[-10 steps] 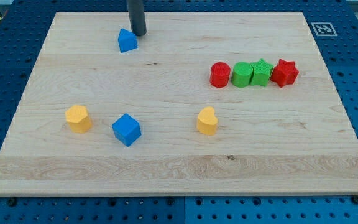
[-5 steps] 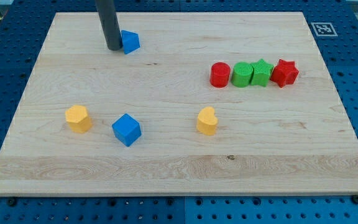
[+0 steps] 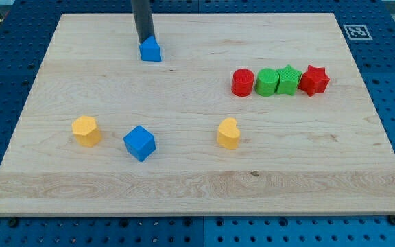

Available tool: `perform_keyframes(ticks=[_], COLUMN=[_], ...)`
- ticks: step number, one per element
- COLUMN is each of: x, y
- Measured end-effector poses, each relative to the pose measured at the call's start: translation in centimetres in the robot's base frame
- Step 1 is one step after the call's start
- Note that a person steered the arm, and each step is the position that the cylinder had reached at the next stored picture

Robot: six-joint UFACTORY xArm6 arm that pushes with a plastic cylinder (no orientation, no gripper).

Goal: Move the blue triangle near to the red circle

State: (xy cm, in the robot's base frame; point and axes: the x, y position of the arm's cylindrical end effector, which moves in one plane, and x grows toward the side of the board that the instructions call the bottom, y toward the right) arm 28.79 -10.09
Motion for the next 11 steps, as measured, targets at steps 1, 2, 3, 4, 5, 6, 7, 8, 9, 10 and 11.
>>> perform_keyframes(ticks=[1,2,3,4,5,6,7,8,9,10,11], x=[2.6,5.2,7.1,8.8,10.1,10.7,10.7,10.7,10.7,10.7,12.3], y=[0.0,0.6,1.7,3.1,4.8,6.4,7.9,9.3,9.7,8.9,7.3])
